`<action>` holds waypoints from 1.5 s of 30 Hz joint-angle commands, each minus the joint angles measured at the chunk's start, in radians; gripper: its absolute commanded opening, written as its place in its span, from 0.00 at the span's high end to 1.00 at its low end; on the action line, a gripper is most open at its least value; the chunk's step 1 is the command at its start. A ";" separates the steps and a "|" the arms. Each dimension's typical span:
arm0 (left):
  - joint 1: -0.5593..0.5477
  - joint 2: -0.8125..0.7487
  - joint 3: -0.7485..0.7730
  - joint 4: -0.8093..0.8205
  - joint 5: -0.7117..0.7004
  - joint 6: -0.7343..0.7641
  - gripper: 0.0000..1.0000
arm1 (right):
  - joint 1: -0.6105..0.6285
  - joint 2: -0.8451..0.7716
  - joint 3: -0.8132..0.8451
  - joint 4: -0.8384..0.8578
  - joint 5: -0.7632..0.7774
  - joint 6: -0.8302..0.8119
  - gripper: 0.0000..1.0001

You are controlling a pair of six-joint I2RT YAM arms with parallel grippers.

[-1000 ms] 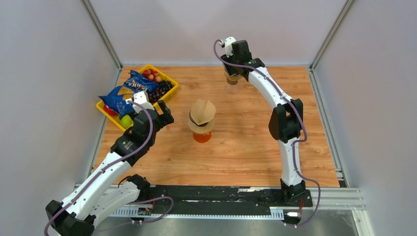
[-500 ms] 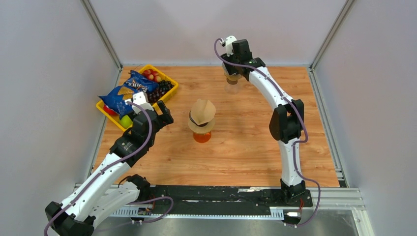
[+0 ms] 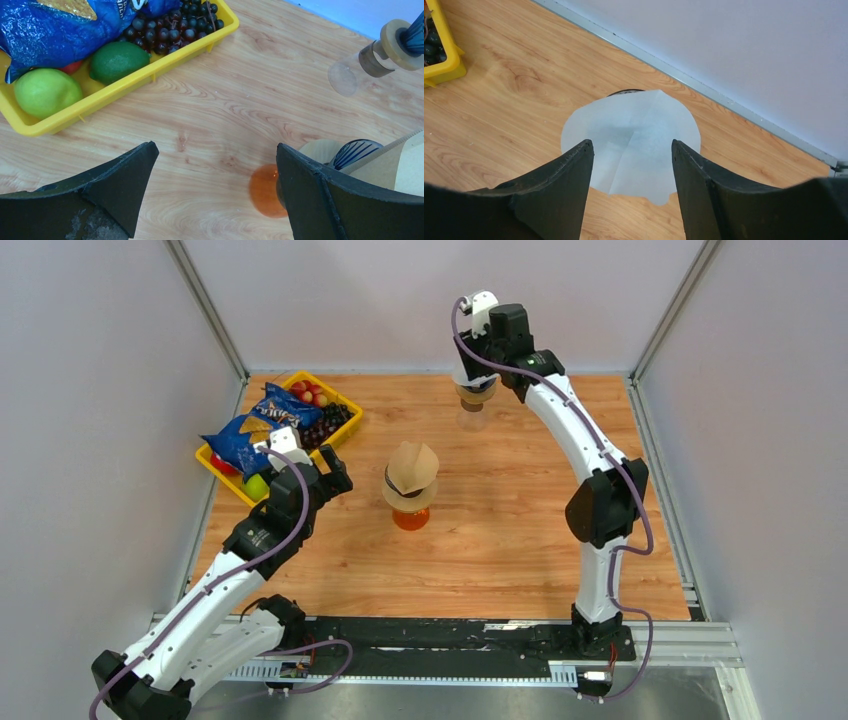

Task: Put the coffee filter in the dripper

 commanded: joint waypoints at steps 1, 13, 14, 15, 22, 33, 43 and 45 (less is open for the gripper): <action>0.007 -0.013 -0.001 0.005 -0.011 0.011 0.00 | -0.006 -0.068 -0.048 0.024 0.030 0.060 0.36; 0.006 -0.006 0.000 0.003 -0.007 0.007 0.00 | -0.103 -0.063 -0.118 0.078 0.020 0.312 0.35; 0.006 -0.005 0.000 0.005 -0.006 0.007 0.00 | -0.105 -0.055 -0.118 0.087 -0.001 0.310 0.35; 0.006 -0.005 0.000 0.005 -0.005 0.008 0.00 | -0.106 -0.047 -0.112 0.094 -0.019 0.308 0.35; 0.006 0.013 0.004 0.007 0.007 0.009 0.00 | -0.110 0.022 -0.037 0.112 -0.056 0.317 0.37; 0.006 0.007 0.007 0.001 0.018 0.008 0.00 | -0.114 0.137 0.072 0.135 0.029 0.317 0.38; 0.006 0.017 0.007 0.008 0.028 0.006 0.00 | -0.114 0.167 0.103 0.175 0.042 0.305 0.37; 0.007 0.019 0.007 0.008 0.029 0.005 0.00 | -0.113 0.162 0.103 0.174 0.032 0.302 0.36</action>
